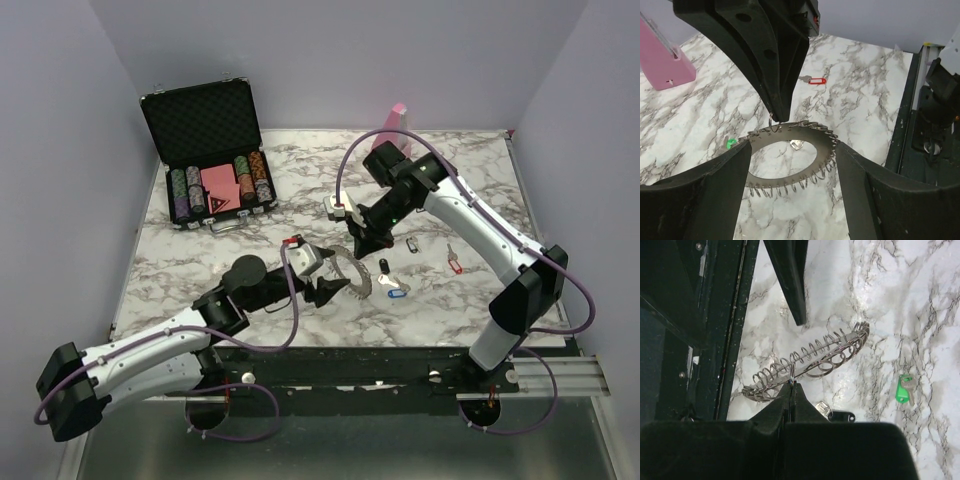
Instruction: Put the keys on the keyring
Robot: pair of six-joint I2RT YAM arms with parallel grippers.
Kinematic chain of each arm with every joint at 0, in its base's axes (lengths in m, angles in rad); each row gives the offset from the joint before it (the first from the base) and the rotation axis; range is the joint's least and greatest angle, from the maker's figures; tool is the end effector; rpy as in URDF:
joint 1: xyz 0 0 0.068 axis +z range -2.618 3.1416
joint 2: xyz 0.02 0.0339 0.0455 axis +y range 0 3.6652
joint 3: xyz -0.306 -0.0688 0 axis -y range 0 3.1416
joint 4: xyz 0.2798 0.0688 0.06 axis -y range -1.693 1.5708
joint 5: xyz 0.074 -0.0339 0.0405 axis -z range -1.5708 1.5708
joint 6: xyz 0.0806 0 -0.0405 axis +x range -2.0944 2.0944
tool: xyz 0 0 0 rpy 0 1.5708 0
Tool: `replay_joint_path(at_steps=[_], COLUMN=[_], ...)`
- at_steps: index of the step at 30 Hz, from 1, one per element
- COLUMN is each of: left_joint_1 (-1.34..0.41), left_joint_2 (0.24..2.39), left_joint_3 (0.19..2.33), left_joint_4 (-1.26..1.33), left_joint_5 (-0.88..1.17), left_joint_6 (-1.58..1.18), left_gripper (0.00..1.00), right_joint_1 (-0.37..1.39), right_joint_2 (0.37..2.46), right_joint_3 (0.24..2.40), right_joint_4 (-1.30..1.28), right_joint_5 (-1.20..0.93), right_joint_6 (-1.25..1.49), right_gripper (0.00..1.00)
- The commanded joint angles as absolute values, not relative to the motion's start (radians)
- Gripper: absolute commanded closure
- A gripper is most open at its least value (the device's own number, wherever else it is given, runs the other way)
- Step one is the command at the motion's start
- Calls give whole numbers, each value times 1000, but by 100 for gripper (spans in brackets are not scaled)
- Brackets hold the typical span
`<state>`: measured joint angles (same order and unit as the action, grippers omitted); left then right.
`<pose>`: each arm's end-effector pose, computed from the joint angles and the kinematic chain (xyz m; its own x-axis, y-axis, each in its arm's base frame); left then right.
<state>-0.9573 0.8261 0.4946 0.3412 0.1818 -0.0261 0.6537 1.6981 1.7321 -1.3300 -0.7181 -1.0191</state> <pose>0.1320 -0.2128 0.3057 -0.0181 -0.0188 -0.9997 0.9081 0.4181 -0.0243 0.2639 0.2689 0.3569 0.1102 -0.7234 -0.6815 -0.9650 -0.2420 0.1008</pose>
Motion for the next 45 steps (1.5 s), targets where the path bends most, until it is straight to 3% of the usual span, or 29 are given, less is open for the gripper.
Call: replay_joint_path(at_steps=[1, 7, 16, 19, 23, 37, 39, 40, 45], left_joint_1=[-954, -954, -954, -954, -954, -954, -954, -954, -951], left_joint_2=[911, 988, 1048, 1058, 1068, 1086, 1086, 1083, 1065], left_joint_3=[549, 583, 618, 626, 632, 646, 646, 644, 624], left_joint_4=[379, 411, 390, 379, 370, 331, 333, 334, 357], left_joint_5=[192, 189, 201, 201, 202, 206, 203, 204, 206], left_joint_6=[32, 34, 57, 66, 75, 89, 86, 84, 55], left_gripper=[23, 29, 62, 64, 79, 78, 87, 100, 100], right_joint_1=[663, 663, 664, 664, 664, 664, 664, 664, 664], right_joint_2=[1698, 1695, 1684, 1681, 1677, 1677, 1677, 1677, 1677], right_joint_3=[1750, 1736, 1726, 1720, 1717, 1721, 1721, 1720, 1707], right_joint_4=[-1419, -1420, -1419, -1419, -1419, -1419, -1420, -1419, -1419], right_joint_5=[-681, -689, -713, -715, -722, -747, -752, -753, -772], right_joint_6=[-1006, -1015, -1025, -1028, -1028, -1025, -1025, -1025, -1032], right_gripper=[99, 99, 99, 99, 99, 99, 99, 99, 97])
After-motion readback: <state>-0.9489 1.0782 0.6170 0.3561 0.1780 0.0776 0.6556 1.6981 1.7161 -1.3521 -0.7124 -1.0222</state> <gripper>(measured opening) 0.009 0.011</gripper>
